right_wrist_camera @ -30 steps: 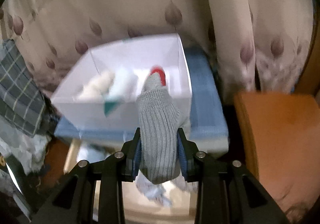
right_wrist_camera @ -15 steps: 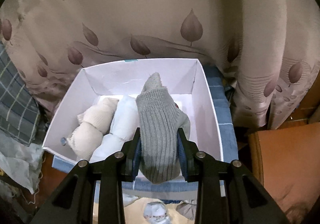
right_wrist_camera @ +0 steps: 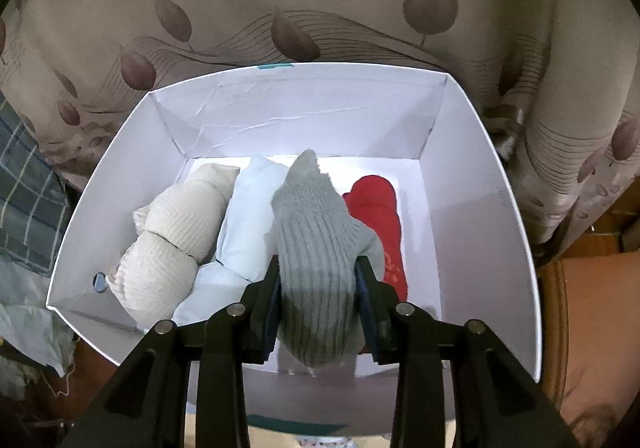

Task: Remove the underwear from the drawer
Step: 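Lower the grey ribbed sock into the box beside the red underwear and open the right tool, then move the right tool into the drawer and grasp the grey-beige tied bundle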

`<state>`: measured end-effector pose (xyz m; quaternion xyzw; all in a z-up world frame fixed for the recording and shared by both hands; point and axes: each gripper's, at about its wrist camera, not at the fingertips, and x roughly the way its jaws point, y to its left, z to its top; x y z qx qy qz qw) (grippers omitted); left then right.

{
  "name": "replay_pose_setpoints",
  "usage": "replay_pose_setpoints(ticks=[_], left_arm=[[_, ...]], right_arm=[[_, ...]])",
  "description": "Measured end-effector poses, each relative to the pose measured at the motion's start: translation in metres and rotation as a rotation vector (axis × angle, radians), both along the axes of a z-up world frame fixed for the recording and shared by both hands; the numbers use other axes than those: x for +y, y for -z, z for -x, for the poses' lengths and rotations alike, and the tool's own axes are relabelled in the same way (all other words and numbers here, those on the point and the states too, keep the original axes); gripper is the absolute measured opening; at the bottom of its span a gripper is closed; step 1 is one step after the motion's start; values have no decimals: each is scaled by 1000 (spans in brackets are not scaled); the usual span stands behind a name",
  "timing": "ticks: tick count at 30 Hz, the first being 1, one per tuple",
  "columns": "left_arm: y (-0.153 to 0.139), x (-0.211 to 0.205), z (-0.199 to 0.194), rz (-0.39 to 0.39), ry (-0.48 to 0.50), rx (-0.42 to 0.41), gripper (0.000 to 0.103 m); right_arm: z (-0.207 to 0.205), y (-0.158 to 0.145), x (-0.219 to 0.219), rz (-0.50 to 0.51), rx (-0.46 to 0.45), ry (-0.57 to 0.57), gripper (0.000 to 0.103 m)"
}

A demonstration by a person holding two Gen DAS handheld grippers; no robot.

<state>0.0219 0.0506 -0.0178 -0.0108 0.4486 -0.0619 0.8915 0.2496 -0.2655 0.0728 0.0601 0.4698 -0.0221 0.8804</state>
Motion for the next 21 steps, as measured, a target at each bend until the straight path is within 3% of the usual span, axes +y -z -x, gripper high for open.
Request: replay_pose_setpoints(ticks=[12,21], left_arm=[[2,2,-3,-3,-14,2,74],[8,3,-9,3,-24,48,74]], right_arm=[[10,-12,-1,-51,-18,-8,43],[72,-33,-19,-84,-45,-43,43]])
